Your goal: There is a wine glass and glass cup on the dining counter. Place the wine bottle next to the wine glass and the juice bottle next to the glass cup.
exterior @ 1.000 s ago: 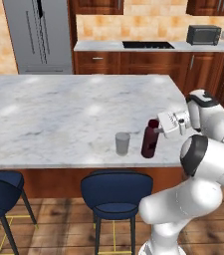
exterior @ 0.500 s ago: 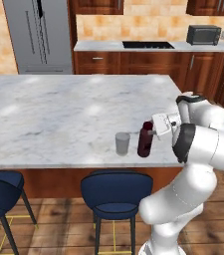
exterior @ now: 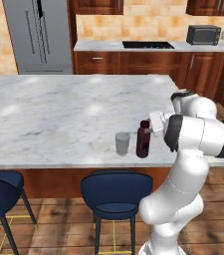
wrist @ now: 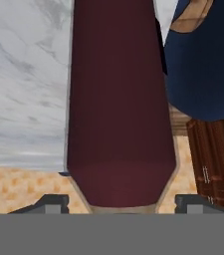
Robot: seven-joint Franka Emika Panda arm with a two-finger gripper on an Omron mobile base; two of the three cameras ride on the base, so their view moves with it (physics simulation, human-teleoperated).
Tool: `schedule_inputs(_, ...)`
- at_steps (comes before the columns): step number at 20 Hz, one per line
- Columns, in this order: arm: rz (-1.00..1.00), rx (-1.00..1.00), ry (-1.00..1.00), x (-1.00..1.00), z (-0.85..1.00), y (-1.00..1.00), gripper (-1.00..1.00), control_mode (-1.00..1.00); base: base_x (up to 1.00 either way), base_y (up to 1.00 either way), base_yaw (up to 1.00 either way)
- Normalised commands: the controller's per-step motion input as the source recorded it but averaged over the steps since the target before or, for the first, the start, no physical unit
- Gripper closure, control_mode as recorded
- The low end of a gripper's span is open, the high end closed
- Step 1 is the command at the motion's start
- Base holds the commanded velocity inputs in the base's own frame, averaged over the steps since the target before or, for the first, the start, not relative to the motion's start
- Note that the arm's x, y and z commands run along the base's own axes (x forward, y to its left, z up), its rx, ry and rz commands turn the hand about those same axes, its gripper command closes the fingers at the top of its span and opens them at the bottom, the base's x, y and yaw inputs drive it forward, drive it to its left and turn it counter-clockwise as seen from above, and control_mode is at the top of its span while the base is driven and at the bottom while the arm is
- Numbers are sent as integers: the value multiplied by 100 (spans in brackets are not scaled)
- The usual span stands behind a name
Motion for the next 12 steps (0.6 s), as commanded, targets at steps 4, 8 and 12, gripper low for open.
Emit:
schedule_inputs(4, 0, 0, 0, 16, -25, 0, 100, -100, 0, 0, 0)
schedule_inputs(8, 0, 0, 0, 1, -9, 3, -100, -100, 0, 0, 0)
schedule_inputs(12, 0, 0, 0, 0, 1, 0, -100, -100, 0, 0, 0)
